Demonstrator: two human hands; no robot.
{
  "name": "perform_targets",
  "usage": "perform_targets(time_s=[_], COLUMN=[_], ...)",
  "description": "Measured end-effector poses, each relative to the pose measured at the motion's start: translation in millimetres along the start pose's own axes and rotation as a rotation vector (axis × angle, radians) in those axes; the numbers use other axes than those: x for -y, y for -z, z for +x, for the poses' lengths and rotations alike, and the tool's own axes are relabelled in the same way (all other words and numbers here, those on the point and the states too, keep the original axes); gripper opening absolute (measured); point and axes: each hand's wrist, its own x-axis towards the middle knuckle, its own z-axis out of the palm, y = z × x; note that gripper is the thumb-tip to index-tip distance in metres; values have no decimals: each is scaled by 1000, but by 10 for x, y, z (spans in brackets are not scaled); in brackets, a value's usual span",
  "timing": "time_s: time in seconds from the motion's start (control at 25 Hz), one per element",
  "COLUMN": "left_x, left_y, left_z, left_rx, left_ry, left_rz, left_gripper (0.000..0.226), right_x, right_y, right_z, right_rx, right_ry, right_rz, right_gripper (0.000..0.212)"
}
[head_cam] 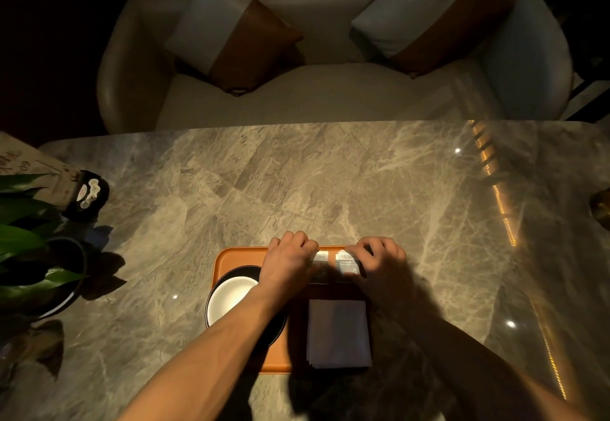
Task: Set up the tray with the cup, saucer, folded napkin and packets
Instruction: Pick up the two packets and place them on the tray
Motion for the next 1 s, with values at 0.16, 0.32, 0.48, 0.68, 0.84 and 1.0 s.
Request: perform_targets(time_s=[0.16, 0.32, 0.48, 0.68, 0.84, 1.0], left_x=[42, -6, -31, -39, -44, -51], left_y=[15, -3, 22, 23, 16, 6], left_z=[-84, -148, -134, -123, -125, -129], left_rx=[84, 56, 48, 69, 63, 66], left_ry=[-68, -58, -33, -39, -40, -40], left_rz=[26, 65, 61, 76, 78, 81], left_gripper=[47, 48, 47, 45, 44, 44], right_x=[-48, -17, 1, -12, -4, 2], right_y=[-27, -29, -42, -36, -5, 33], right_z=[-45, -58, -66, -62, -44, -36], right_rx=[50, 74, 72, 117, 175, 228], right_ry=[31, 3, 15, 45, 30, 13], right_rz=[-52, -51, -64, -97, -103, -105], right_gripper=[69, 68, 62, 64, 64, 65])
